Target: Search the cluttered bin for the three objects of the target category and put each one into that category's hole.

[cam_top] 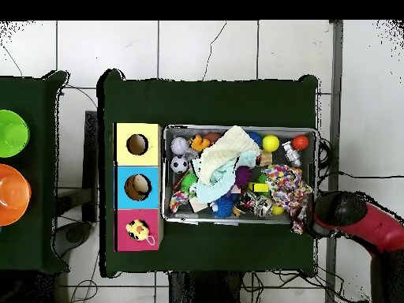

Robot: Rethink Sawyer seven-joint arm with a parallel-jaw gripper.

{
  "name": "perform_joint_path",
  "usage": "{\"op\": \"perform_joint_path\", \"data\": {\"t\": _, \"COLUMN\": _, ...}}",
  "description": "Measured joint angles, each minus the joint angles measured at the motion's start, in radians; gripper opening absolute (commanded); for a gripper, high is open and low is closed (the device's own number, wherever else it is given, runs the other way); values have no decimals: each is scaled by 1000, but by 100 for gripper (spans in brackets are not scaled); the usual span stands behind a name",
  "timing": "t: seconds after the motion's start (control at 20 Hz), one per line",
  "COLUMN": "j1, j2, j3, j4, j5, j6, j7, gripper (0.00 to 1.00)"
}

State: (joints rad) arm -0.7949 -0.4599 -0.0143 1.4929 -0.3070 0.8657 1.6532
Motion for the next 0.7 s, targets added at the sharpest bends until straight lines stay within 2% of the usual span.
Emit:
{"op": "perform_joint_path", "data": {"t": 0.2, "j1": -35, "j2": 22, "j3": 29, "j4": -1, "j5": -8, "j6": -25, "j7": 0, "gripper": 100}}
{"op": "perform_joint_path", "data": {"t": 0.7, "j1": -28, "j2": 22, "j3": 31, "j4": -2, "j5": -25, "j6": -24, "j7": 1, "gripper": 100}}
